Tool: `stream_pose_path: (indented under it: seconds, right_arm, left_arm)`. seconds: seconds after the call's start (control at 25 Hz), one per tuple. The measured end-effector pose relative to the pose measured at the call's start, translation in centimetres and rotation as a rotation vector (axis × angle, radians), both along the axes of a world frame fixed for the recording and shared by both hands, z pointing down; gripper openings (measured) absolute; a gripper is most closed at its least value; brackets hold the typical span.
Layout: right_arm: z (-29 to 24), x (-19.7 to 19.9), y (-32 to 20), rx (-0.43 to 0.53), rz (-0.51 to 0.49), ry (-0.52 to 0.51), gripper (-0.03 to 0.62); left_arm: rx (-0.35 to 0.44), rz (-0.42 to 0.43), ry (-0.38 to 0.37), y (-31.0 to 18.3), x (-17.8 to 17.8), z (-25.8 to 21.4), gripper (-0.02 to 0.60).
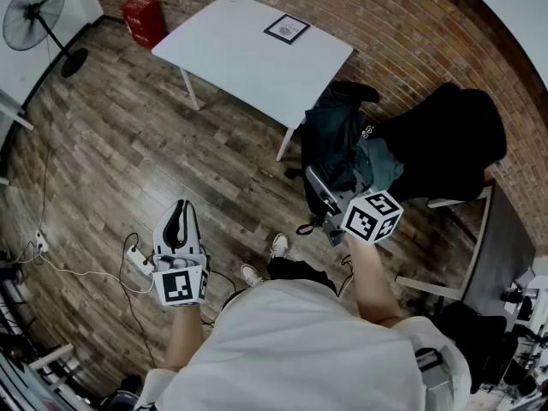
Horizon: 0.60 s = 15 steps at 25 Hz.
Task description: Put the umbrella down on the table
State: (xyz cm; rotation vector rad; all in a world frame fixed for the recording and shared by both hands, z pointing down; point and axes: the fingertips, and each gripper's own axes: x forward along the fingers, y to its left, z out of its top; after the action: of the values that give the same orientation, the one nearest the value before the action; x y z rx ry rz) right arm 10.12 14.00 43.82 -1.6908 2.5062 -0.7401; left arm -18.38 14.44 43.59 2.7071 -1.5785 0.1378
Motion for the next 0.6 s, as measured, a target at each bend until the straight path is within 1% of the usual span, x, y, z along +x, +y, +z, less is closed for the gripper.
stream_pose_path:
  seconds: [0.12, 0.2, 0.32, 0.48, 0.6]
  right_arm:
    - [0.6, -0.5, 2.9, -0.016, -0.007, -0.013, 0.224]
    - [0.9, -0.3, 4.3, -0.024, -0.002, -0.003, 0.224]
    - [1.0, 0.5, 5.6, -0.025, -0.006, 0.023, 0.224]
    - [0.5, 1.9, 7.1, 0.009, -0.026, 0.097, 0.227]
    - [0.1, 3.7, 8.2, 0.036, -0.033, 0.108, 0.229]
  left_arm:
    - [0.01, -0.018, 0.007, 1.8, -0.2, -0.6, 0.052]
    - [0.008, -0.018, 0.013, 2.8, 0.3, -1.0, 0.052]
    - [0.002, -0.014, 0.02, 4.7, 1.7, -1.4, 0.052]
    - [-0.038, -0.007, 0.018, 6.3, 4.0, -0.3, 0.052]
    - [-0.041, 0.008, 0.011, 7.0, 6.4, -0.3, 0.052]
